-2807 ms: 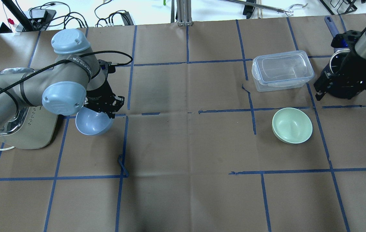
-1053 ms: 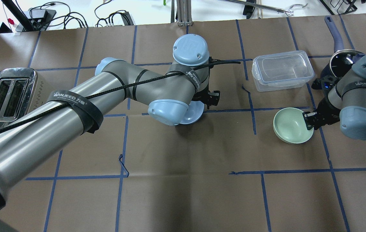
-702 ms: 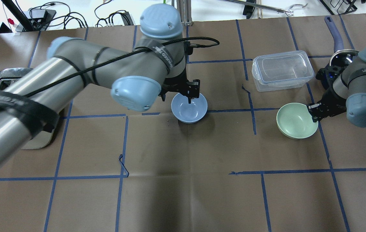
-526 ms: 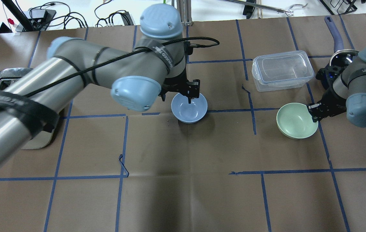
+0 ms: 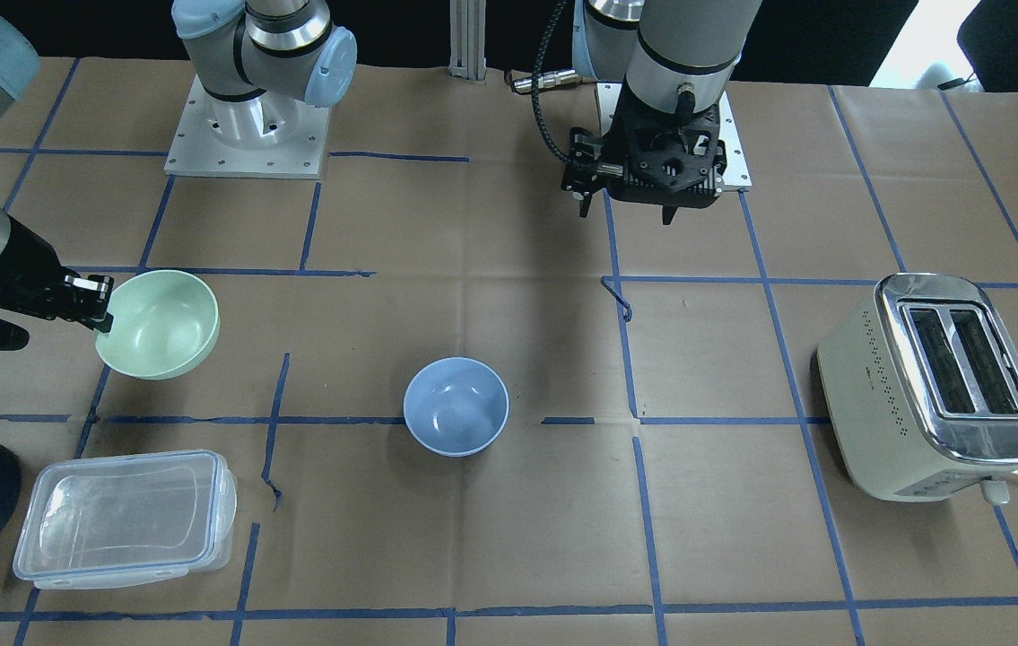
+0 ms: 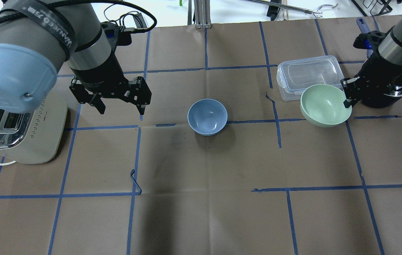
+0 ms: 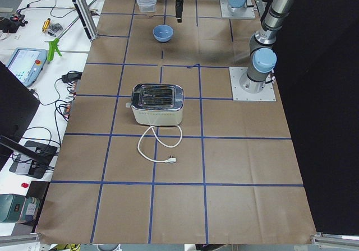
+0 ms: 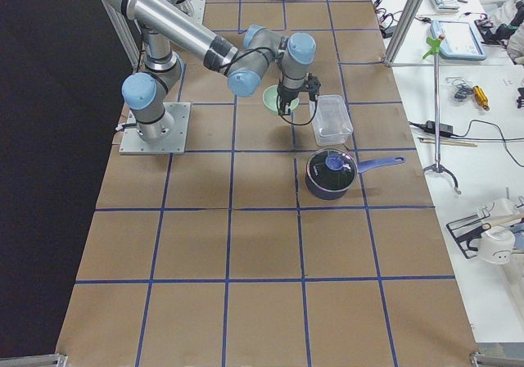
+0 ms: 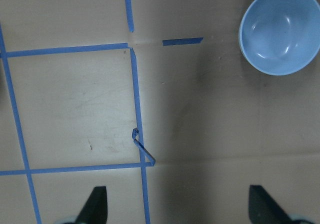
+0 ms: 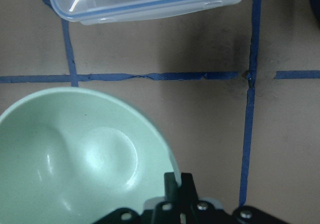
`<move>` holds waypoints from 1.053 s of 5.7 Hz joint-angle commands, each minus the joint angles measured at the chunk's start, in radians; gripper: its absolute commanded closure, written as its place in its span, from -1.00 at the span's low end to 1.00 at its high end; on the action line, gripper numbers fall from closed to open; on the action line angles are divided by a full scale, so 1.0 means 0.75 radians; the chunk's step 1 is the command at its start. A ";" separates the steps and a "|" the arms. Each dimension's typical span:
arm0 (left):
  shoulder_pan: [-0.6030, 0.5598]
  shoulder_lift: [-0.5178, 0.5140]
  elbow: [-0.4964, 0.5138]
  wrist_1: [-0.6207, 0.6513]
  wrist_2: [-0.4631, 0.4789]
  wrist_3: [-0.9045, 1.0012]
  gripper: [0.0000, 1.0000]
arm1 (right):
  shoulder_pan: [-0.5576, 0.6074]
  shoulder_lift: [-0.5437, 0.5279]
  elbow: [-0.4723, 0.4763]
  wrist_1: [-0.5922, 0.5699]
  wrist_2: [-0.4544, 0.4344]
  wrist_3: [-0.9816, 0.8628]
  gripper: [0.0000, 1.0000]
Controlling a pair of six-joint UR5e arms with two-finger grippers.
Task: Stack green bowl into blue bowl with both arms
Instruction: 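Carry the green bowl over the blue bowl and lower it inside with the right gripper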
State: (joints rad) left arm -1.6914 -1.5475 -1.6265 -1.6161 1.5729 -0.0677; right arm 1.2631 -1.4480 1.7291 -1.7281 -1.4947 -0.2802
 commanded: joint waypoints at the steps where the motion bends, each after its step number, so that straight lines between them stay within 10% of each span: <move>1: 0.007 0.002 -0.010 0.001 -0.001 -0.012 -0.96 | 0.229 0.014 -0.064 -0.003 0.060 0.312 0.91; 6: 0.018 0.002 0.013 0.001 -0.005 -0.008 -0.96 | 0.762 0.277 -0.107 -0.395 0.070 1.009 0.91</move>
State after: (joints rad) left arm -1.6801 -1.5462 -1.6187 -1.6153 1.5682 -0.0771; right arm 1.7917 -1.2904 1.6466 -1.9573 -1.4408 0.4259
